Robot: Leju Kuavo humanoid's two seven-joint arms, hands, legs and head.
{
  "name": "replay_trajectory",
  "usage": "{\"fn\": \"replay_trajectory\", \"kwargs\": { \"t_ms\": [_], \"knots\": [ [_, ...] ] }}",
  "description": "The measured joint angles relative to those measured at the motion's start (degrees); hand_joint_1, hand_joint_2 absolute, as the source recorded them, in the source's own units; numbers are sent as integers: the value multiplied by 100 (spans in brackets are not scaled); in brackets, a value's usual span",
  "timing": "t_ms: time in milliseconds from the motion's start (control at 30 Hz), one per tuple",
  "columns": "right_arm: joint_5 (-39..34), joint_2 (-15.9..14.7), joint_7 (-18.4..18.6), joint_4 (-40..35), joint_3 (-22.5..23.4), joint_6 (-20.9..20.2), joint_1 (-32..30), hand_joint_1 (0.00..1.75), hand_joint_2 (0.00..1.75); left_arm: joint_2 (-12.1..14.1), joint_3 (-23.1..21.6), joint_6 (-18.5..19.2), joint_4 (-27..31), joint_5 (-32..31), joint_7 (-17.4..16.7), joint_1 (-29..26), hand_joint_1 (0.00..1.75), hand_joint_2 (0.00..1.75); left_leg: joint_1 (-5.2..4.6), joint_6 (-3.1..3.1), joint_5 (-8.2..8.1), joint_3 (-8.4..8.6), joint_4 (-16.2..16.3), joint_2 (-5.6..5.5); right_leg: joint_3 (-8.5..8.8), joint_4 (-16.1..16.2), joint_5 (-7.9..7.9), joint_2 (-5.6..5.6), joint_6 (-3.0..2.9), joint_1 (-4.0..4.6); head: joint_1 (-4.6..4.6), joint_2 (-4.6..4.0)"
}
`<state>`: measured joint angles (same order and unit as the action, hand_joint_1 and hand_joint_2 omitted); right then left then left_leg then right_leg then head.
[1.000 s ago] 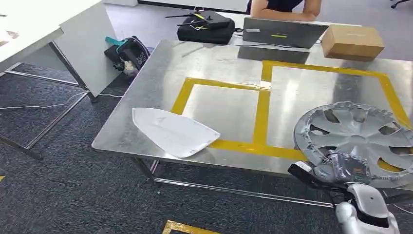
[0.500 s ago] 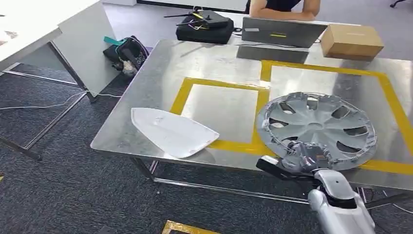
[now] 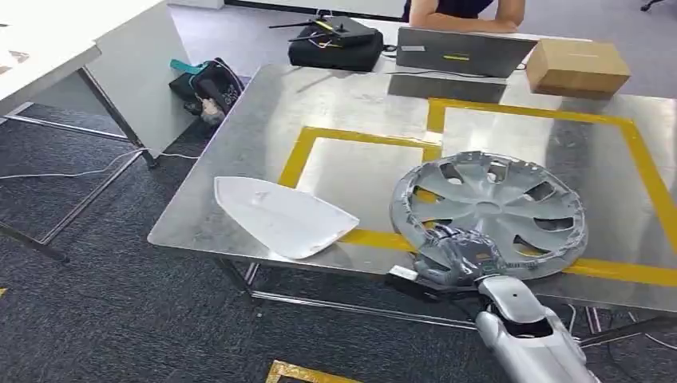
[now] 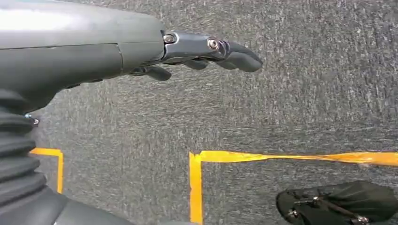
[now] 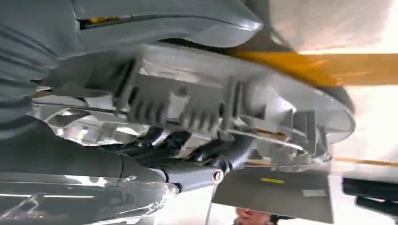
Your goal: Take the parts from the cabinet and place them on the table.
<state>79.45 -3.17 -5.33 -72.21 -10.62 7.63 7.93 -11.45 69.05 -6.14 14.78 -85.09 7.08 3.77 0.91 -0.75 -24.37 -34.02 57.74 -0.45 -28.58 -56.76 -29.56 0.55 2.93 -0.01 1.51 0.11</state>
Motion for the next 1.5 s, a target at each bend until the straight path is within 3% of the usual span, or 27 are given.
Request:
{"fn": "replay_trajectory", "kwargs": {
  "t_ms": [700,833,933,1000,1033,1067,1100,1167,1200,1233,1267,1333,1367,1400,1500],
  "knots": [
    [-11,2,-13,253,-411,-31,220,0,0,7,-9,179,0,0,-114,-13,0,0,-30,7,-4,-12,2,-8,50,1,2,-10,8,-25,0,0],
    [-11,2,-13,280,-450,-37,243,0,0,7,-9,184,0,0,-114,-13,0,0,-66,35,-21,-11,7,-8,49,3,-6,-11,27,-62,-2,0],
    [-28,2,-15,310,-474,-37,278,0,0,7,-9,186,0,0,-114,-13,0,0,-111,76,-38,-14,10,-8,51,14,-11,-9,81,-107,-2,0],
    [-50,2,-15,315,-507,-35,299,0,0,7,-9,186,0,0,-114,-11,0,0,-113,135,5,-12,-18,-7,64,36,25,-6,142,-119,-4,0],
    [-63,2,-15,315,-520,-31,301,0,0,2,-7,186,0,0,-114,-7,0,0,-59,180,46,20,-100,2,5,0,-48,-7,149,-127,-4,0],
    [-74,2,-13,315,-526,-31,306,0,0,4,-7,184,0,0,-114,-3,0,0,-62,195,56,31,-119,7,-63,-182,-182,-19,154,-111,24,0],
    [-87,2,-13,315,-533,-31,320,0,0,4,-7,184,0,0,-114,-1,0,0,-57,202,60,22,-119,8,-242,-563,-390,-18,160,-111,48,0],
    [-105,2,4,317,-553,-33,300,0,0,-4,-7,184,0,0,-114,-4,0,0,-58,202,61,7,-116,10,-722,-1563,-786,-17,177,-115,46,0],
    [-107,2,4,326,-559,-35,286,0,0,-4,-7,184,0,0,-114,-6,0,0,-57,200,62,4,-115,9,-891,-1872,-828,-18,187,-115,46,0],
    [-111,2,9,341,-570,-35,282,0,0,-4,-7,184,0,0,-114,-12,0,0,-51,195,65,6,-114,8,-915,-1857,-694,-19,191,-121,48,0],
    [-114,2,13,347,-577,-35,286,0,0,-9,-7,186,0,0,-114,-14,0,0,-38,179,71,6,-110,6,-809,-1567,-432,-20,198,-128,46,0],
    [-127,2,24,347,-579,-35,298,0,0,-13,-7,186,0,0,-114,-12,0,0,2,115,74,6,-90,-3,-365,-556,116,-28,236,-152,48,0],
    [-131,2,24,354,-588,-37,307,0,0,-2,-7,184,0,0,-114,-12,0,0,-13,61,80,-15,-76,-13,-199,-212,86,-19,283,-167,66,0],
    [-135,2,28,358,-603,-46,313,0,0,-4,-7,184,0,0,-114,-5,0,0,-34,8,98,-55,-57,-20,-147,-198,138,33,188,-130,75,0],
    [-153,0,28,367,-616,-48,301,0,0,-7,-7,184,0,0,-114,-19,0,0,-19,-106,207,-91,-67,-30,-271,-239,160,15,37,-107,61,0]
  ]
}}
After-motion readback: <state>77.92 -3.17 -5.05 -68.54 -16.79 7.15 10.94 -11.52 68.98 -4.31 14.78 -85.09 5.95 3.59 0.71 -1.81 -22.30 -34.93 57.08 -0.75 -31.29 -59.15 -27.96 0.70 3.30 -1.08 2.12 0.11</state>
